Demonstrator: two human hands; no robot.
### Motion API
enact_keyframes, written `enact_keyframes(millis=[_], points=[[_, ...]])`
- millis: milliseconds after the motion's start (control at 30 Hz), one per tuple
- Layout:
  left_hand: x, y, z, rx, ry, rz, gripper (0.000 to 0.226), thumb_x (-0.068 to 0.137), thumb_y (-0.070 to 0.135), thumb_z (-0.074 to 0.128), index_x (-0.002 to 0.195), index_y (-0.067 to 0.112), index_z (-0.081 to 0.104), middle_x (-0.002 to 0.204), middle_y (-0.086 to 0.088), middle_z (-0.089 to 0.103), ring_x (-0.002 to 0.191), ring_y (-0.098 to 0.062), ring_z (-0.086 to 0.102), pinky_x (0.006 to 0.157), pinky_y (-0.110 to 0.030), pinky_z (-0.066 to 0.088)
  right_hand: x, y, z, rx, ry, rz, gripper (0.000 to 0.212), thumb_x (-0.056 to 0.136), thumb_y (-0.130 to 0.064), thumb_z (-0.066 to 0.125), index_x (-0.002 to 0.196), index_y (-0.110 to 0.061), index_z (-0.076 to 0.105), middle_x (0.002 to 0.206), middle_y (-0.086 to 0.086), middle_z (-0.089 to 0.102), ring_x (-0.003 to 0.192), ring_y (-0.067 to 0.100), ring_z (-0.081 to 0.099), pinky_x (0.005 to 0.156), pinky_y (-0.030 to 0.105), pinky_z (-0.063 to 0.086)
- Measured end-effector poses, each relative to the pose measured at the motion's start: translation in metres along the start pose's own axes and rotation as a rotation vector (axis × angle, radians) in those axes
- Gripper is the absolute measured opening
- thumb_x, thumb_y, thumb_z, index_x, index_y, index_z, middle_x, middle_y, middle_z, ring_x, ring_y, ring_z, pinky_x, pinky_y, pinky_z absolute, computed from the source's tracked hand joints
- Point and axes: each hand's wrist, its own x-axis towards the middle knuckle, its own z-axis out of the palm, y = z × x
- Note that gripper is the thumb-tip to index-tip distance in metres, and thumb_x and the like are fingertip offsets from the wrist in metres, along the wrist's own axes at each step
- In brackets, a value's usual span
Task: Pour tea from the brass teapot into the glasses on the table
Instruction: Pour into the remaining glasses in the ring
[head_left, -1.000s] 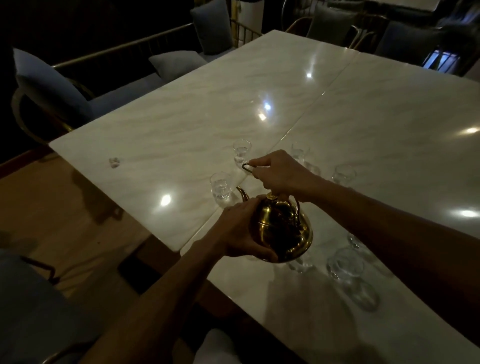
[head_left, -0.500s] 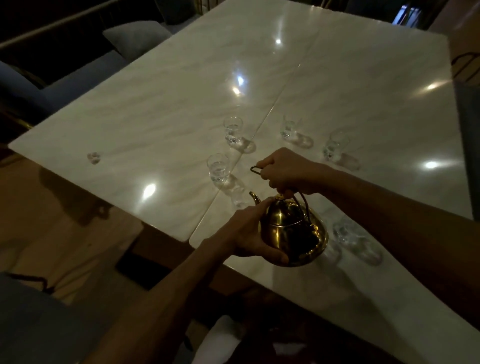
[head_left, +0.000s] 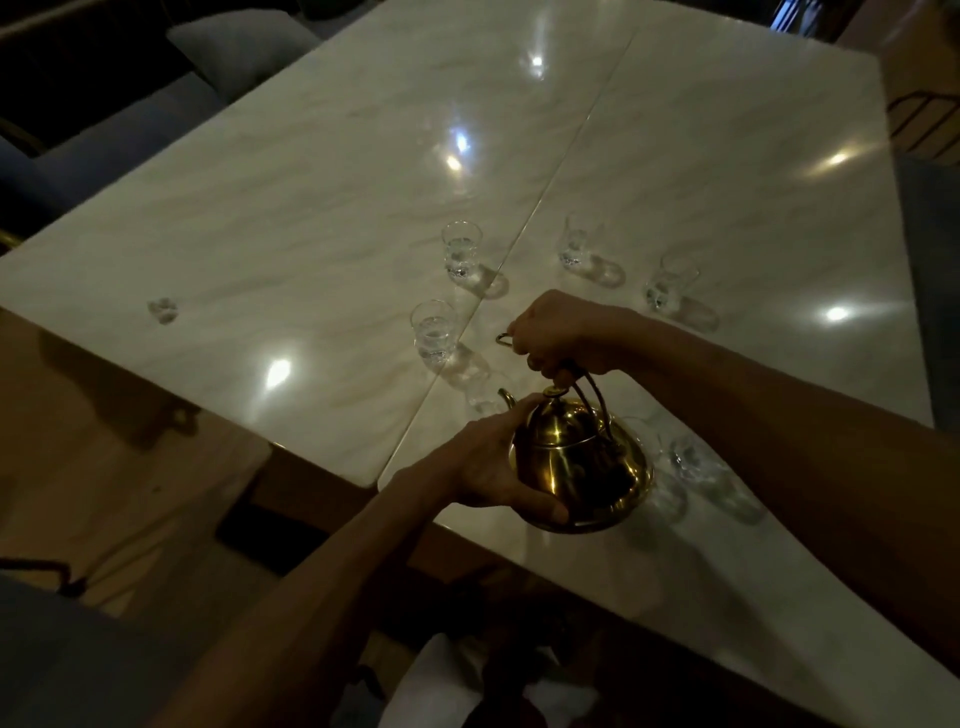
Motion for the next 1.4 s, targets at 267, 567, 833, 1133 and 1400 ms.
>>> enact_keyframes(millis=[267, 567, 833, 1133, 1400], points=[[-0.001, -0.003, -0.002, -0.041, -0.003, -0.01, 0.119, 0.066, 0.042, 0.094, 0.161, 0.033, 0.022, 0.158, 0.001, 0.046, 0.145, -0.022, 0.043, 0.111, -0.033, 0.035, 0.011, -0.007, 0.003, -0.003, -0.056, 0.044, 0.042, 0.093, 0.0, 0.045, 0.134, 0.007, 0.05, 0.06, 0.005, 0.04, 0.046, 0.011, 0.033, 0.041, 0.024, 0.03], [-0.004, -0.002, -0.007, -0.089, 0.004, -0.029, 0.117, 0.07, 0.039, 0.093, 0.162, 0.032, 0.022, 0.158, 0.001, 0.045, 0.146, -0.022, 0.041, 0.11, -0.031, 0.034, 0.019, -0.016, 0.002, -0.06, -0.062, 0.055, 0.039, 0.093, 0.0, 0.044, 0.13, 0.01, 0.052, 0.062, 0.006, 0.043, 0.047, 0.011, 0.034, 0.039, 0.021, 0.03], [-0.004, 0.002, -0.007, -0.121, 0.013, -0.027, 0.113, 0.075, 0.031, 0.093, 0.161, 0.034, 0.021, 0.158, 0.001, 0.045, 0.141, -0.015, 0.04, 0.107, -0.028, 0.033, 0.022, -0.017, 0.001, -0.081, -0.069, 0.069, 0.036, 0.094, -0.001, 0.044, 0.127, 0.008, 0.054, 0.062, 0.005, 0.043, 0.047, 0.01, 0.035, 0.038, 0.02, 0.029], [-0.003, 0.006, -0.005, -0.131, 0.012, -0.04, 0.113, 0.074, 0.033, 0.093, 0.162, 0.035, 0.02, 0.16, 0.0, 0.042, 0.145, -0.019, 0.038, 0.109, -0.03, 0.032, 0.019, -0.013, -0.001, -0.095, -0.024, 0.035, 0.012, 0.094, -0.002, 0.047, 0.091, -0.002, 0.059, 0.06, 0.006, 0.046, 0.043, 0.011, 0.036, 0.033, 0.018, 0.03], [-0.003, 0.01, -0.005, -0.14, 0.018, -0.054, 0.112, 0.076, 0.032, 0.091, 0.162, 0.033, 0.019, 0.161, -0.001, 0.041, 0.148, -0.023, 0.037, 0.109, -0.03, 0.031, 0.017, -0.018, -0.003, -0.119, -0.007, 0.032, 0.014, 0.093, -0.001, 0.047, 0.084, -0.002, 0.058, 0.059, 0.006, 0.045, 0.043, 0.011, 0.036, 0.034, 0.019, 0.029]])
